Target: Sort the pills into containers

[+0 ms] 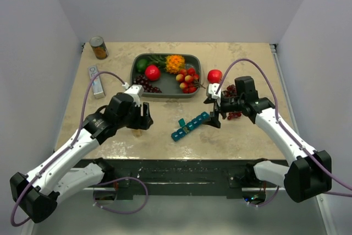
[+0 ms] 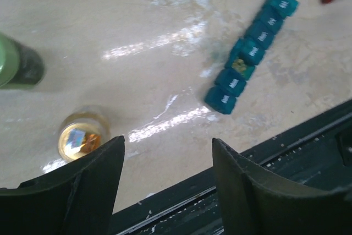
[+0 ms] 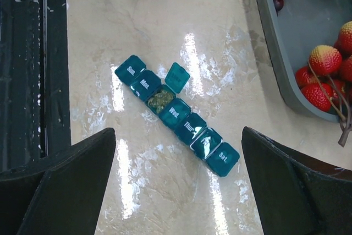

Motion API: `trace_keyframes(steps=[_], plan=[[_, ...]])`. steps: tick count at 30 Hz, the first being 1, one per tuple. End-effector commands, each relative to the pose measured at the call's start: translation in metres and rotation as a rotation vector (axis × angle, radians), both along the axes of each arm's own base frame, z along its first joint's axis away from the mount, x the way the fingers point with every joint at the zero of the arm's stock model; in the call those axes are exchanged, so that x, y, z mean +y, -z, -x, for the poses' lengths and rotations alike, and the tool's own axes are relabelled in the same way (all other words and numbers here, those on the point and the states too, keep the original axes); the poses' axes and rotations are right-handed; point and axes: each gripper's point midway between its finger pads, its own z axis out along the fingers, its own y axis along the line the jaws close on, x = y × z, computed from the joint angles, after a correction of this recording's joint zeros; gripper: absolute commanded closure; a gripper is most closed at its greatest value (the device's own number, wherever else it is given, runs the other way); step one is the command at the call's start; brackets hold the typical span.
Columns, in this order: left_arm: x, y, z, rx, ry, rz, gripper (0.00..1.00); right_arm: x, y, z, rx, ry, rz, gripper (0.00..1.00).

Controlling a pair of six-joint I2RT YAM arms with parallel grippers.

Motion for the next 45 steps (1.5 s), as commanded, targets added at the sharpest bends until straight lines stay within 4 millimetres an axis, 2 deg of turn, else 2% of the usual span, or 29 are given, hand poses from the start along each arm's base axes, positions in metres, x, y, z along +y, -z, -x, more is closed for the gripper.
trace_keyframes(steps=[1, 3, 4, 5, 6, 7, 8, 9, 11, 12, 14, 18, 22, 24, 27, 29, 35, 39, 45], plan=[[-0.047, -0.025, 0.002, -0.071, 0.254, 0.158, 0.33, -0.001, 0.002, 0.002, -0.022, -0.063, 0.028, 0.01], [-0.061, -0.032, -0.005, -0.119, 0.306, 0.207, 0.34, -0.001, 0.000, 0.001, -0.135, -0.156, 0.061, 0.02], [-0.065, -0.024, -0.007, -0.103, 0.311, 0.209, 0.35, -0.002, 0.006, 0.003, -0.147, -0.190, 0.086, 0.03], [-0.071, -0.026, -0.015, -0.124, 0.304, 0.227, 0.38, -0.004, 0.012, 0.001, -0.184, -0.212, 0.108, 0.04], [-0.074, -0.016, -0.020, -0.101, 0.296, 0.221, 0.42, -0.008, 0.019, -0.005, -0.305, -0.280, 0.162, 0.07], [-0.076, -0.013, -0.025, -0.097, 0.283, 0.219, 0.48, -0.009, 0.030, -0.001, -0.316, -0.329, 0.204, 0.11], [-0.080, -0.013, -0.031, -0.104, 0.272, 0.234, 0.51, -0.009, 0.035, -0.002, -0.344, -0.361, 0.233, 0.14], [-0.084, -0.005, -0.036, -0.087, 0.265, 0.227, 0.53, -0.012, 0.043, -0.007, -0.367, -0.374, 0.297, 0.16], [-0.092, -0.004, -0.046, -0.100, 0.259, 0.252, 0.60, -0.002, 0.055, -0.004, -0.360, -0.441, 0.355, 0.24], [-0.095, 0.004, -0.051, -0.086, 0.252, 0.243, 0.60, 0.001, 0.060, -0.003, -0.360, -0.460, 0.379, 0.26], [-0.098, 0.006, -0.060, -0.092, 0.242, 0.239, 0.61, 0.010, 0.074, -0.003, -0.371, -0.495, 0.441, 0.26], [-0.101, 0.027, -0.072, -0.059, 0.227, 0.191, 0.62, 0.019, 0.085, -0.017, -0.383, -0.493, 0.481, 0.25], [-0.103, 0.046, -0.083, -0.040, 0.209, 0.156, 0.69, 0.025, 0.097, -0.025, -0.384, -0.502, 0.505, 0.25], [-0.107, 0.056, -0.085, -0.017, 0.212, 0.152, 0.71, 0.025, 0.106, -0.027, -0.379, -0.504, 0.519, 0.24], [-0.116, 0.061, -0.089, -0.006, 0.228, 0.179, 0.73, 0.029, 0.109, -0.033, -0.383, -0.487, 0.525, 0.25], [-0.128, 0.055, -0.093, -0.024, 0.252, 0.231, 0.74, 0.029, 0.114, -0.034, -0.378, -0.489, 0.531, 0.26], [-0.147, 0.064, -0.094, 0.016, 0.291, 0.303, 0.77, 0.027, 0.129, -0.034, -0.371, -0.505, 0.567, 0.34], [-0.153, 0.076, -0.085, 0.059, 0.320, 0.339, 0.80, 0.027, 0.137, -0.033, -0.371, -0.514, 0.586, 0.41], [-0.159, 0.078, -0.076, 0.079, 0.345, 0.407, 0.82, 0.027, 0.141, -0.031, -0.360, -0.518, 0.586, 0.46]])
